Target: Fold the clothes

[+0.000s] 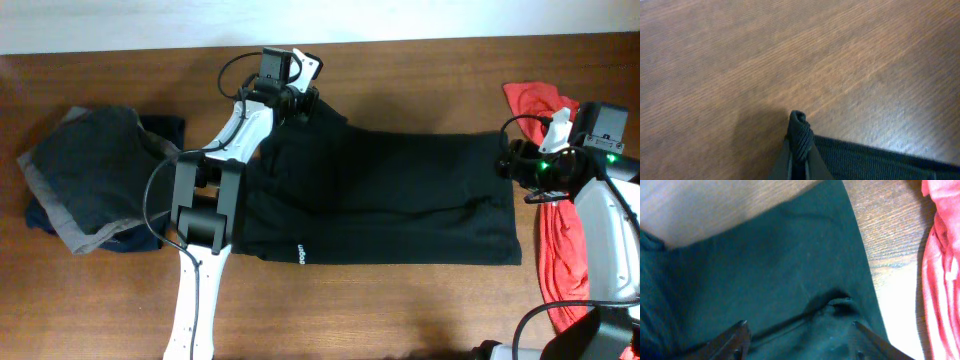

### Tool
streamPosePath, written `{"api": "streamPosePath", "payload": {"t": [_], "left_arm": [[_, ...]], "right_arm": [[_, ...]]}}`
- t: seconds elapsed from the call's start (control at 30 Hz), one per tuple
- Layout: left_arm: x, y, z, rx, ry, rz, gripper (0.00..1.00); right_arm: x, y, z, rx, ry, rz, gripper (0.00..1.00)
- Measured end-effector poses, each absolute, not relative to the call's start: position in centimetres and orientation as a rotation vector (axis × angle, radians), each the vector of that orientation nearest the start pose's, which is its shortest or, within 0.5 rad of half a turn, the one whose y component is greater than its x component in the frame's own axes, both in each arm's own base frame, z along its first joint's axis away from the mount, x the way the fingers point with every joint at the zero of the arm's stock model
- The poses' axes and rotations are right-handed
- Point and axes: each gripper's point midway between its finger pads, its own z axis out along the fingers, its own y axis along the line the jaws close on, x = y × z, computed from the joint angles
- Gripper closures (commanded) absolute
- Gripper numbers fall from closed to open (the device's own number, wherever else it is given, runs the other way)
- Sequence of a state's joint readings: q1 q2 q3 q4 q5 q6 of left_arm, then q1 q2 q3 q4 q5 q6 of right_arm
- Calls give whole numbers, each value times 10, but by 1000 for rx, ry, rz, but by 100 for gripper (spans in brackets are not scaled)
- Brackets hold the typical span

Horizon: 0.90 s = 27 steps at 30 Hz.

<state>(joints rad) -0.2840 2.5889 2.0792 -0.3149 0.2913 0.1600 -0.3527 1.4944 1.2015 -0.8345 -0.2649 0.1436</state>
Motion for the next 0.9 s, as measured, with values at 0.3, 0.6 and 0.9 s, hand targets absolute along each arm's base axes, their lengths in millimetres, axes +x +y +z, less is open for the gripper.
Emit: {"api": "streamPosePath", "payload": {"t": [0.3,0.6,0.9], "left_arm": [[586,-212,20,653,2493,-390,100],[561,-206,90,657,2537,-383,100],[523,-208,99,695,2659,-396,100]], "right_arm": [[364,-85,142,550,2569,284,63],[414,-105,88,540,2542,272,43],[462,-125,46,552,2564,260,38]]}}
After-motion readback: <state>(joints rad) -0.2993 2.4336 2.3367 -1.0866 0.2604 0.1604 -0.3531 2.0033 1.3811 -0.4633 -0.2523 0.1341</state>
